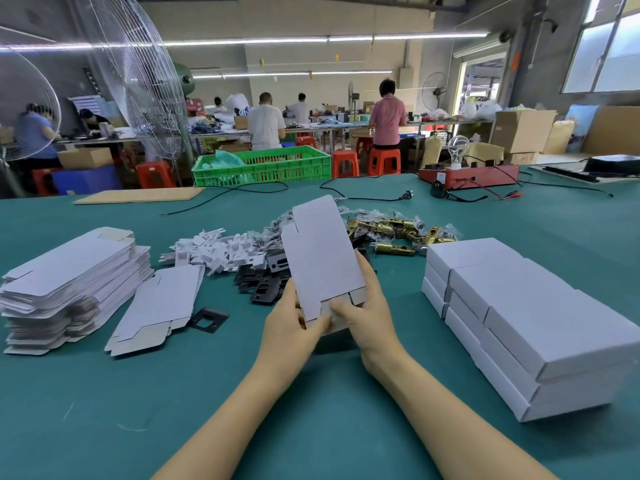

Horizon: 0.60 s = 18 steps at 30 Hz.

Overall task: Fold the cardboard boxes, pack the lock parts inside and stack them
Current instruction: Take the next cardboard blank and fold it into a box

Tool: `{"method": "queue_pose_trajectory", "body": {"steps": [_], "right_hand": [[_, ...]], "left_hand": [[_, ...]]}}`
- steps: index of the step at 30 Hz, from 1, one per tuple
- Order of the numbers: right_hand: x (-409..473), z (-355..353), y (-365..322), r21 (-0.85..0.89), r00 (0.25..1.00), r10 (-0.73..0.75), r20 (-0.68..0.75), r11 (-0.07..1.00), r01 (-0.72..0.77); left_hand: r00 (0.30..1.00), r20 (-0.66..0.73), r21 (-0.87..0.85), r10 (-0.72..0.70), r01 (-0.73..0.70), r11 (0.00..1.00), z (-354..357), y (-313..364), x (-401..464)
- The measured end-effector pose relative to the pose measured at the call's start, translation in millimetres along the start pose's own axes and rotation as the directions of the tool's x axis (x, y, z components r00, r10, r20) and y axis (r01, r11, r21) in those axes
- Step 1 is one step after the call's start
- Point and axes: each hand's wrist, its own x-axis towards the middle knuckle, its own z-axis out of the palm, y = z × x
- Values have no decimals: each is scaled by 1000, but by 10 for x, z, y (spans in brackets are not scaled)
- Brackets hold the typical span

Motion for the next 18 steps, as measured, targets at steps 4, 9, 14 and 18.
{"method": "queue_pose_trajectory", "body": {"steps": [4,9,14,18], "right_hand": [[-10,12,4,-19,1000,-11,8,1000,11],[-27,35,9,-40,1000,-14,23,999,15],[-19,29,-13,-92,998,-51,-35,995,47],[-52,46,-44,-201,992,-87,-91,977,68]], "left_hand": [[1000,5,-52,-18,19,998,7,-36,23],[1000,16,-2,-7,7,1000,-7,-62,39],[998,35,92,61,-64,994,10,-47,40],[996,66,45,57,-60,997,15,-39,13]]}}
